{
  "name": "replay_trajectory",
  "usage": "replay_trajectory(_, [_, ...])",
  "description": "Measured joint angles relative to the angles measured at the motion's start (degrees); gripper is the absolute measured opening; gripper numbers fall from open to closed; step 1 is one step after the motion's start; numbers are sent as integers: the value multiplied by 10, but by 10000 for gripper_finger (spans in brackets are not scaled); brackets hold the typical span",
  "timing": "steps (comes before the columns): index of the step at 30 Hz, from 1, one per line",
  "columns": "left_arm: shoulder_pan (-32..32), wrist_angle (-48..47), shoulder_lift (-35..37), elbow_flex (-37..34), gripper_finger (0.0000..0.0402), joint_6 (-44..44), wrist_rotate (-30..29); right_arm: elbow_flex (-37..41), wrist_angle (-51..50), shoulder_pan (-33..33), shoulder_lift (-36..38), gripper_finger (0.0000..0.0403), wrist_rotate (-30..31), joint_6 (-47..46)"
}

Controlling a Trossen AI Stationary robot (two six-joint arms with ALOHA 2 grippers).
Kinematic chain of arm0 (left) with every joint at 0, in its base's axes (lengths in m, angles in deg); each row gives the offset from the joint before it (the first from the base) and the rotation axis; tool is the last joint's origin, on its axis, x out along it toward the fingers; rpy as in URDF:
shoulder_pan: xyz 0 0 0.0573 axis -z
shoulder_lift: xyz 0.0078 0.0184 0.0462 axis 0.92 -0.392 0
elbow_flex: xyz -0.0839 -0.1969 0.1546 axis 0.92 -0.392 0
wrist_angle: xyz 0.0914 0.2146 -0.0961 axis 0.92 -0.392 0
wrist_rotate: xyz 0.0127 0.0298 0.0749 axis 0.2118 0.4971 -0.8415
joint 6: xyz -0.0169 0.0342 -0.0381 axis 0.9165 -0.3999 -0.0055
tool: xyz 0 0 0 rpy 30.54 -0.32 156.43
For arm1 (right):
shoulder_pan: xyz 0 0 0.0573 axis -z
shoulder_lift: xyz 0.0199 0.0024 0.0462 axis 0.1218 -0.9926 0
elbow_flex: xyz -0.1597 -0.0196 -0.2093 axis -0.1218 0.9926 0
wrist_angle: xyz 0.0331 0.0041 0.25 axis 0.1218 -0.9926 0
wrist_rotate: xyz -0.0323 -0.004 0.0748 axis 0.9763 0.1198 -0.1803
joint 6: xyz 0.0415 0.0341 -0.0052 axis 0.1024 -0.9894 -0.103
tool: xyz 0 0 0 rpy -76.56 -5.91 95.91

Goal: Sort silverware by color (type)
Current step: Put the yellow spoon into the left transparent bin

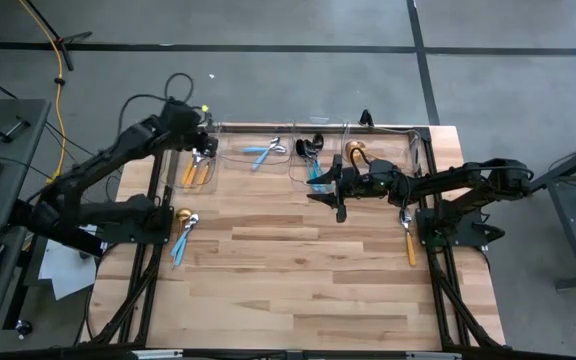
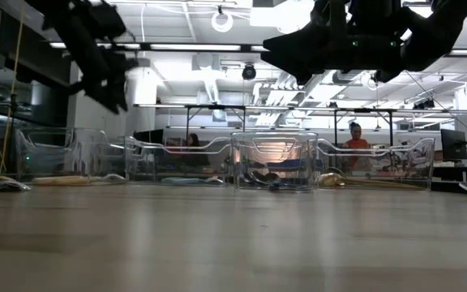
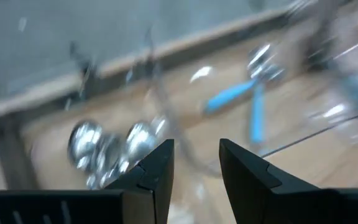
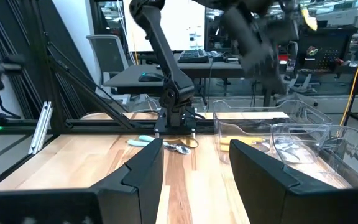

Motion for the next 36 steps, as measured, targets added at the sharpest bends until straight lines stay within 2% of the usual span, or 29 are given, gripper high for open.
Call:
replay_trajectory(8, [73,95,117,0,120,-38,23,0,0,0,0,169,0,0])
replay_trajectory(14, [139,174,152,-13,120,-39,31,0,0,0,0,169,0,0])
replay_trajectory(19, [217,342,162,-113,120,-36,57,0,9,0,0,169,0,0])
replay_trajectory(21, [261,450,162,-177,120,-25,77,0,10,0,0,169,0,0])
replay_trajectory(25, [352,693,144,-307,120,-27,79,0,12,0,0,169,0,0])
replay_trajectory(28, [405,824,124,-366,120,-61,72,0,22,0,0,169,0,-2])
replay_trajectory(30, [429,856,118,-382,120,-86,64,0,30,0,0,169,0,-9])
replay_trajectory(36, [465,858,115,-380,120,-160,60,0,39,0,0,169,0,-39])
